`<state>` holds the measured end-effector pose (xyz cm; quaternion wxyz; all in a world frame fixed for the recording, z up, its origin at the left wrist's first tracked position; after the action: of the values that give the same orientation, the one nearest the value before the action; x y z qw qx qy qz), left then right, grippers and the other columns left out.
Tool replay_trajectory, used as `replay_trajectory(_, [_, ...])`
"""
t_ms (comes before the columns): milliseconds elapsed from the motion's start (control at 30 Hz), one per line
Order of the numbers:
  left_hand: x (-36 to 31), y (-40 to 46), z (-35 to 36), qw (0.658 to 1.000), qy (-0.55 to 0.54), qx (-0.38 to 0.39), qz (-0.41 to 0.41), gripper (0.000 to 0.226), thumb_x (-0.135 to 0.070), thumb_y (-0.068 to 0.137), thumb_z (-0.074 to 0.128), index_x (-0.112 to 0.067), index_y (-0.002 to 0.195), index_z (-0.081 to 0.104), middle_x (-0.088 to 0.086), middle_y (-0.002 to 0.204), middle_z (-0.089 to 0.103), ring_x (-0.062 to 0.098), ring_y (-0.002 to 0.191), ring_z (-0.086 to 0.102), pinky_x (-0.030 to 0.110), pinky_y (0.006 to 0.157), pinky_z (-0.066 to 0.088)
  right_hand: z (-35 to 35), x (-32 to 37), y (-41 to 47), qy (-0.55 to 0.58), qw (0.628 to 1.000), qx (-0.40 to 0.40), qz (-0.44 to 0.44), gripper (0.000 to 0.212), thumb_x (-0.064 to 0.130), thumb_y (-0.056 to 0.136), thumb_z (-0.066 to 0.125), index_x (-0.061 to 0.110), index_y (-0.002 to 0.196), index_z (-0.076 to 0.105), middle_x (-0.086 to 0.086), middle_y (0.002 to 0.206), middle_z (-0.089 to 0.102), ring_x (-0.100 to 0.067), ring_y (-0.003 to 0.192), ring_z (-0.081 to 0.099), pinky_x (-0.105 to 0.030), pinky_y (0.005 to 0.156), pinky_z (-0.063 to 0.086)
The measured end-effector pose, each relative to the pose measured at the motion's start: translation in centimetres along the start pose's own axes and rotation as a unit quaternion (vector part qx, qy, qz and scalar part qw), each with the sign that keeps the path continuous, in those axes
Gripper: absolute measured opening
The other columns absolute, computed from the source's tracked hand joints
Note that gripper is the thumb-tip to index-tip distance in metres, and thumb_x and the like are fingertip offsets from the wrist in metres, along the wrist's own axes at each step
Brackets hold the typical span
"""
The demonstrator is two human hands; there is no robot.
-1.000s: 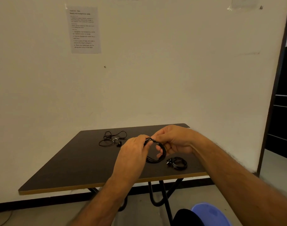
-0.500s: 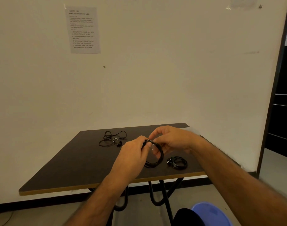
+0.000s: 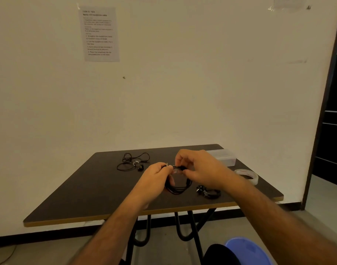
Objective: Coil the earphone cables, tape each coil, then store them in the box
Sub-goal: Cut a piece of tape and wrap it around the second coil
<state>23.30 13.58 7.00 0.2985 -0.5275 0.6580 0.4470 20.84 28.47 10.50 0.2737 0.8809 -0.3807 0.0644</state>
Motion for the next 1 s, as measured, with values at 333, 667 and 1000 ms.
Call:
replay_trajectory(333, [-0.2,-0.1,0.5,0.999,-0.043,-0.002,-0.004,0.031,-0.027,0.104,0.041,-0.011,0.087,0.062,-0.004,0.064,0.062,0.018,0.073,0.062,0.031,0.072,0.053,0.5,1.2,-0.4,-0.125,0.977,-0.114,-0.126,0.018,0.031,0.093,0.064,0.026,0.108,0.073,0.009,0.103,0.070,-0.006,0.097,0.060,-0.028,0.083,0.052])
replay_trajectory(667, [0.4,-0.3,0.7,0.998,-0.055,0.011,-0.001,0.032,-0.035,0.106,0.036,-0.018,0.095,0.061,-0.003,0.070,0.054,0.009,0.070,0.058,0.034,0.074,0.046,0.6,-0.6,-0.3,0.204,0.968,-0.121,0.080,0.009,0.026,0.086,0.073,0.020,0.083,0.079,0.007,0.077,0.075,-0.006,0.079,0.070,-0.029,0.079,0.058])
replay_trajectory(1000, [-0.5,-0.7,0.5,0.987,0.097,0.012,0.128,0.020,-0.034,0.104,0.040,-0.030,0.093,0.056,-0.005,0.071,0.059,0.014,0.069,0.060,0.039,0.074,0.051,1.9,-1.4,-0.3,0.552,0.780,0.072,0.285,0.016,0.010,0.086,0.069,0.009,0.102,0.067,-0.006,0.078,0.069,-0.015,0.067,0.066,-0.046,0.089,0.055])
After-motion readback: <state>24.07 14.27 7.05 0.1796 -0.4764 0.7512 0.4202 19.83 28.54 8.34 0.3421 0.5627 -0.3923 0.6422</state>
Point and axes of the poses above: each hand's wrist, its own y-axis towards the middle knuckle, its own z-axis out of the palm, x = y × z, the point moved 4 cm from there along y, towards the middle knuckle
